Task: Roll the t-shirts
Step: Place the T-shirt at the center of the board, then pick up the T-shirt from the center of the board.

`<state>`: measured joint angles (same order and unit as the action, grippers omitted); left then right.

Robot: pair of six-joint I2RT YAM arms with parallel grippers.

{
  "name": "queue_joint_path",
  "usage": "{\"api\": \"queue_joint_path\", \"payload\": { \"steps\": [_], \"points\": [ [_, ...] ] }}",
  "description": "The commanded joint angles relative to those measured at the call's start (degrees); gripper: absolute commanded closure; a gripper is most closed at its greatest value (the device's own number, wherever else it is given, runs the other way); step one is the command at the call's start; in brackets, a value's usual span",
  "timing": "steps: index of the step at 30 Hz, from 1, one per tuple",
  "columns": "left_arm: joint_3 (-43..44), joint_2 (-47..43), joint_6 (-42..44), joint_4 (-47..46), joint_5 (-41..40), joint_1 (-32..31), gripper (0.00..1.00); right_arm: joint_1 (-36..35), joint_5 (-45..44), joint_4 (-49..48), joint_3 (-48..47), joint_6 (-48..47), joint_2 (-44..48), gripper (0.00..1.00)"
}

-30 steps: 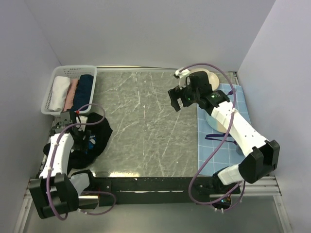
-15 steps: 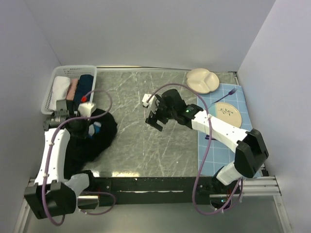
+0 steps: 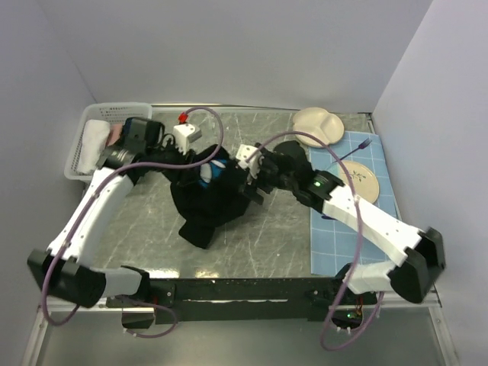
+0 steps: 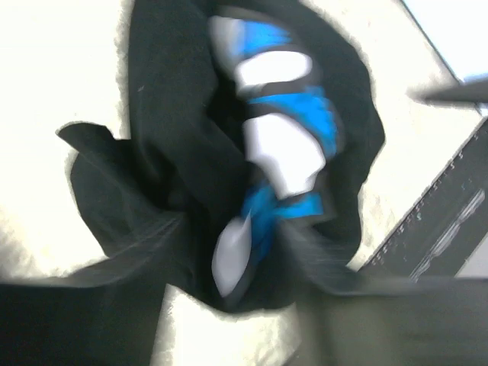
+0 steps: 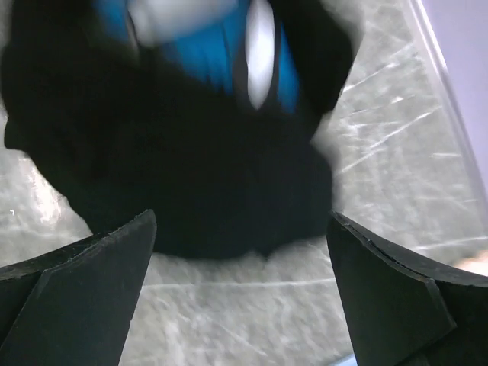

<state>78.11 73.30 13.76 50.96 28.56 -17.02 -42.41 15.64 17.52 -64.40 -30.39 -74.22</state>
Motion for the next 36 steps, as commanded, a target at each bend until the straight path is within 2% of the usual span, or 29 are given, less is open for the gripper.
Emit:
{"api": "queue_joint_path", "payload": {
  "steps": [1, 2, 5, 8, 10, 13, 16, 18, 21, 28, 31, 36],
  "points": [
    [5.5, 7.6, -8.3, -7.1, -3.7, -0.3, 0.19, -0.5, -0.3, -2.8, 7.4, -8.0, 8.0, 0.00],
    [7.0, 9.0, -9.8, -6.6, -7.5, -0.3, 0.18, -0.5, -0.3, -3.4, 8.8, -10.1, 8.7, 0.00],
    [11.7, 11.6, -13.3, -3.7, -12.2, 1.0, 0.14, -0.7, 1.5, -4.0, 12.3, -14.1, 9.7, 0.01],
    [7.7, 7.3, -19.4, -3.0, -16.0, 1.7, 0.13, -1.1, 5.4, -2.7, 13.1, -17.6, 8.5, 0.04],
    [0.4, 0.6, -20.8, -3.7, -15.3, 1.7, 0.10, -1.4, 7.6, -0.8, 12.7, -19.2, 6.3, 0.12],
    [-6.8, -5.6, -21.8, -0.7, -14.8, 1.9, 0.10, -1.9, 9.7, 3.7, 9.6, -21.7, 1.6, 0.16],
    [-13.2, -10.9, -23.4, -0.2, -12.0, 5.7, 0.12, -3.1, 11.5, 7.9, 6.8, -24.9, -2.7, 0.20],
    [-14.5, -13.6, -24.8, -1.1, -11.9, 6.8, 0.12, -4.2, 12.5, 10.8, 5.3, -26.8, -5.9, 0.24],
    [-16.7, -13.1, -24.6, -3.2, -10.0, 8.8, 0.13, -5.3, 11.9, 15.0, 3.1, -30.2, -10.7, 0.29],
    [-19.1, -14.9, -24.7, -9.3, -12.3, 14.9, 0.09, -7.2, 7.5, 19.1, 4.4, -44.1, -14.9, 0.34],
    [-17.6, -15.4, -23.4, -8.9, -15.0, 16.8, 0.07, -8.6, 7.8, 21.7, 5.2, -46.3, -16.2, 0.34],
    [-17.2, -17.1, -22.8, -8.6, -15.1, 18.5, 0.07, -9.8, 4.7, 19.0, 5.0, -46.0, -20.5, 0.37]
  ]
}}
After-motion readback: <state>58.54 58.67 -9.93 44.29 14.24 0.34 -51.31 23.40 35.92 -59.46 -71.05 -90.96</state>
